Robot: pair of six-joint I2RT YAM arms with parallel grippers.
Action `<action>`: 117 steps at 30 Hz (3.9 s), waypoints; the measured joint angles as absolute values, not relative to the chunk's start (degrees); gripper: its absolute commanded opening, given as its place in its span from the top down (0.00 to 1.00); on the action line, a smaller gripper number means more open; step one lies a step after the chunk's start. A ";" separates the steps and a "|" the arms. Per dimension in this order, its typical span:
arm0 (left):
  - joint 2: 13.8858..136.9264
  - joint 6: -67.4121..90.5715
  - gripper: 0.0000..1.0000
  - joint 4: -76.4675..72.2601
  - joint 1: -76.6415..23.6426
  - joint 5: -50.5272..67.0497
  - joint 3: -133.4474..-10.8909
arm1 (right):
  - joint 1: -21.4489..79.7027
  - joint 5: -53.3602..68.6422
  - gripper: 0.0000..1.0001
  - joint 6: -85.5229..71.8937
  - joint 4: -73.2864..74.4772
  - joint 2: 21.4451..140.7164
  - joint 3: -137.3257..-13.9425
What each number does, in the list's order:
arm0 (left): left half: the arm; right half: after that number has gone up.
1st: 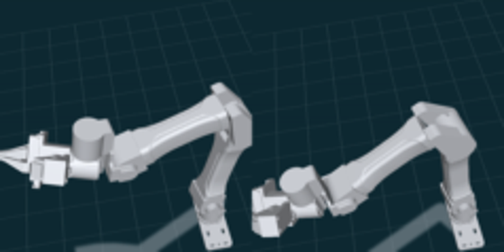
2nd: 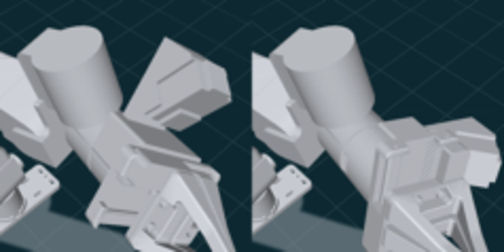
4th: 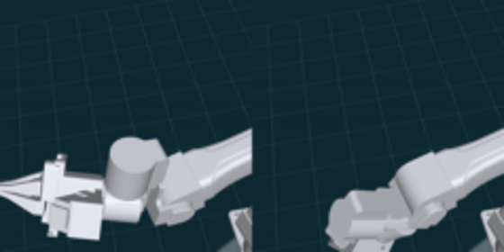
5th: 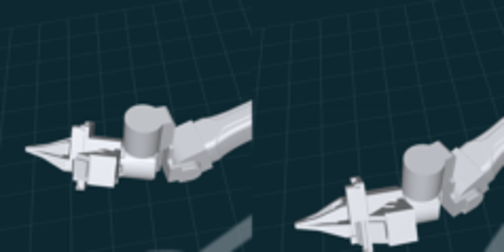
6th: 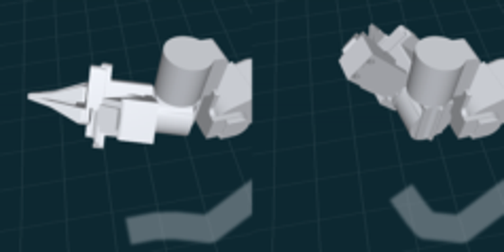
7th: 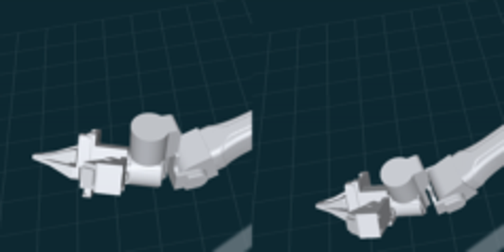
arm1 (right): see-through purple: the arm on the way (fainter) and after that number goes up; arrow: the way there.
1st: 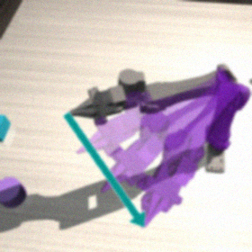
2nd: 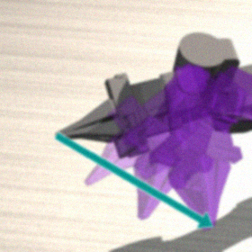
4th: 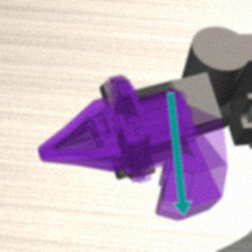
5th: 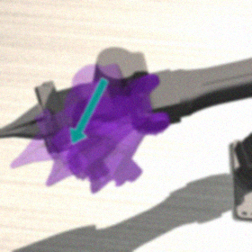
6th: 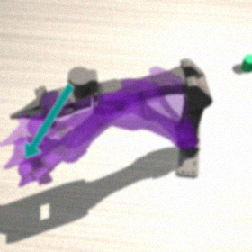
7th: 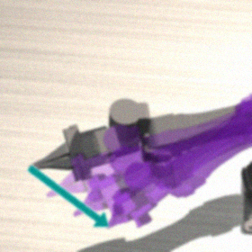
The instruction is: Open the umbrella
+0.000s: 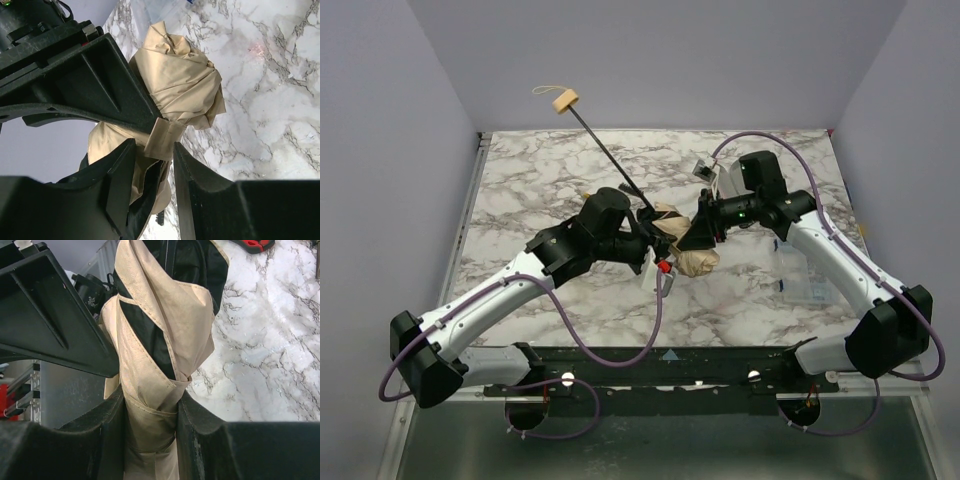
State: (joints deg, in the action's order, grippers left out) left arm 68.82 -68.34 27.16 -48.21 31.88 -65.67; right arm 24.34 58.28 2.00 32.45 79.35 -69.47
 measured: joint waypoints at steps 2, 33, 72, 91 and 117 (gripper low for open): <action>69.01 -68.34 0.64 27.16 -48.45 31.51 -65.67 | 24.45 58.11 1.00 2.11 32.67 79.35 -69.47; 66.08 -74.15 1.00 22.81 -50.28 27.81 -59.40 | 24.75 55.94 1.00 -2.63 30.46 79.26 -68.01; 64.93 9.47 0.39 14.50 -22.55 34.06 -75.68 | 20.99 55.53 1.00 -13.13 11.33 76.44 -71.72; 78.78 48.12 0.50 -9.74 -21.32 37.15 -76.99 | 21.74 57.54 1.00 -10.61 13.15 76.44 -71.96; 77.54 12.51 1.00 9.89 -25.47 41.76 -83.99 | 20.84 46.85 0.07 -4.43 21.37 76.18 -82.04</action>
